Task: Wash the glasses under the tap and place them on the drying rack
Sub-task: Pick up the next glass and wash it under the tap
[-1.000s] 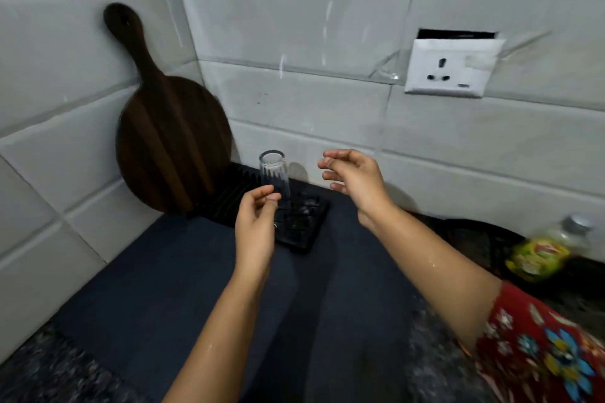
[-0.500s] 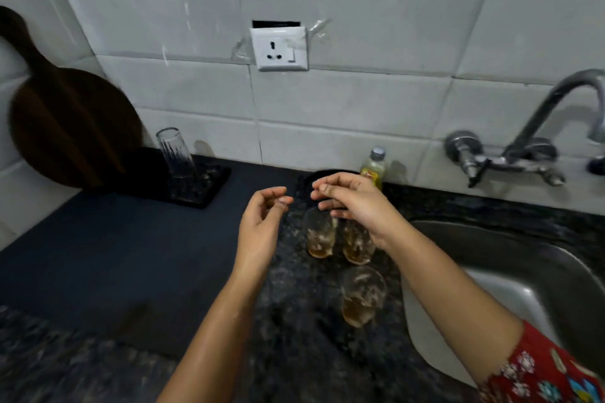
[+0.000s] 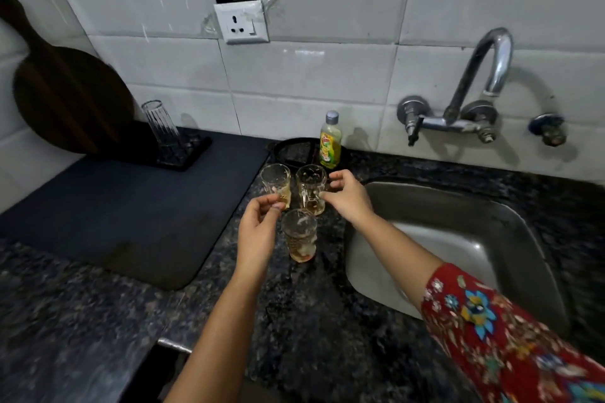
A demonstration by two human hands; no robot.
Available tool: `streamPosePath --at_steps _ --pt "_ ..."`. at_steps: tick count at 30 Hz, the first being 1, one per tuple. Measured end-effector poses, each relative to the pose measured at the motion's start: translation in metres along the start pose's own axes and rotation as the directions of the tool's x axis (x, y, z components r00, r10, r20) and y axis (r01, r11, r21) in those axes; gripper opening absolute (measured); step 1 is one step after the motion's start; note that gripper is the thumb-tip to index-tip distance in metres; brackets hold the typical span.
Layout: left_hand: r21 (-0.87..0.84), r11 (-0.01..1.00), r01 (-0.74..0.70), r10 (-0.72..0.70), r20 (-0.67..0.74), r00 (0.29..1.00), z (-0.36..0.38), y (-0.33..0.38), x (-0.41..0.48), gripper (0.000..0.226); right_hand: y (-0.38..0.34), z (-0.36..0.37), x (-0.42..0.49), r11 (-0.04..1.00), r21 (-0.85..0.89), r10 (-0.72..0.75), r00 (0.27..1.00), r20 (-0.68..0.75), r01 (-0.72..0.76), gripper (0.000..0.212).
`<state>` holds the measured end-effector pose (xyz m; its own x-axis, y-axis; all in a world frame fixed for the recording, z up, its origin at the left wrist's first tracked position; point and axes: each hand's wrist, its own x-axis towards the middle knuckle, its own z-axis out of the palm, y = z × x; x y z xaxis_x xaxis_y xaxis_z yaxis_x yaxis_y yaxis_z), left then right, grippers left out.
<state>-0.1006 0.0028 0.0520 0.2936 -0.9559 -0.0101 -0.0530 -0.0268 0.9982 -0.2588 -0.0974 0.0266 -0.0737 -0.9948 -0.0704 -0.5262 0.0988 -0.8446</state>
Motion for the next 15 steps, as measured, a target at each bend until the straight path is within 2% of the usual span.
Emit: streamPosePath --at_steps 3,6,8,12,15 --pt "0.001 1.0 -0.011 0.011 -0.006 1.0 0.002 0.001 0.003 0.011 0.007 0.013 0.022 0.997 -0.081 0.018 0.997 0.068 -0.013 0.083" --pt "-0.008 1.0 -0.017 0.017 -0.002 1.0 0.003 0.002 0.014 0.011 0.012 0.022 0.04 0.997 -0.066 0.035 0.992 0.12 -0.027 0.1" --pt "-0.01 0.999 -0.034 0.034 0.008 0.999 0.004 0.004 0.023 0.01 0.013 0.028 0.046 1.0 -0.017 0.019 0.99 0.138 -0.016 0.097" --pt "-0.015 0.998 -0.057 0.057 0.024 0.998 0.008 0.005 0.04 0.012 0.021 0.039 0.05 0.997 0.063 -0.042 0.992 0.119 0.035 0.074" --pt "-0.022 0.996 -0.082 0.083 0.034 0.996 0.015 0.007 0.049 0.012 0.026 0.036 0.044 0.986 0.159 -0.048 0.998 0.035 0.042 0.069"
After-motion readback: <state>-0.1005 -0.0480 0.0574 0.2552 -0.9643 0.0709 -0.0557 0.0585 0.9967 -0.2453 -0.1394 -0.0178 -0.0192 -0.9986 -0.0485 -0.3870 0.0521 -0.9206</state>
